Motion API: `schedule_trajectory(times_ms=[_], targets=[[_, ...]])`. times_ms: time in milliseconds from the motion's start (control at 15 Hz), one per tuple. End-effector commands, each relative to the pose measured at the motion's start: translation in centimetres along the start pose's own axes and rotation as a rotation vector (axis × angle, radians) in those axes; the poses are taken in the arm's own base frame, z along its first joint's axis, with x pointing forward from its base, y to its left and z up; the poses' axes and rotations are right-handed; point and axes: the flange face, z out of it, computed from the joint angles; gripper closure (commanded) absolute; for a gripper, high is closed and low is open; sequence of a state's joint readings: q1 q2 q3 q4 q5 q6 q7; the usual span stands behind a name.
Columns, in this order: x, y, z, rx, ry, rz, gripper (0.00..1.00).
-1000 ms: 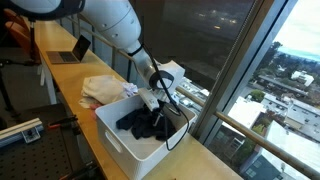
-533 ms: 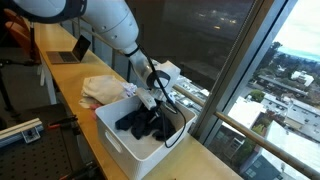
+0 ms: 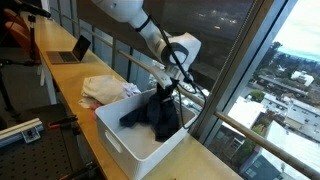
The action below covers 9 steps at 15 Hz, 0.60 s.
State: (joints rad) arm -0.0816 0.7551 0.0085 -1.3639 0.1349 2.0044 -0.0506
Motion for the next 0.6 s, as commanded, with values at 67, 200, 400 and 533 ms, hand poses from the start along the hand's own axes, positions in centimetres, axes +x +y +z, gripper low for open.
schedule_trajectory(times_ms=[67, 200, 400, 533], targets=[[-1.8, -3.6, -12.0, 0.058, 0.147, -0.068, 0.96], [-3.4, -7.3, -15.8, 0.048, 0.198, -0.134, 0.96], [-6.5, -14.0, -19.6, 0.034, 0.248, -0.244, 0.96], [-9.2, -19.1, -21.0, 0.025, 0.262, -0.313, 0.96]])
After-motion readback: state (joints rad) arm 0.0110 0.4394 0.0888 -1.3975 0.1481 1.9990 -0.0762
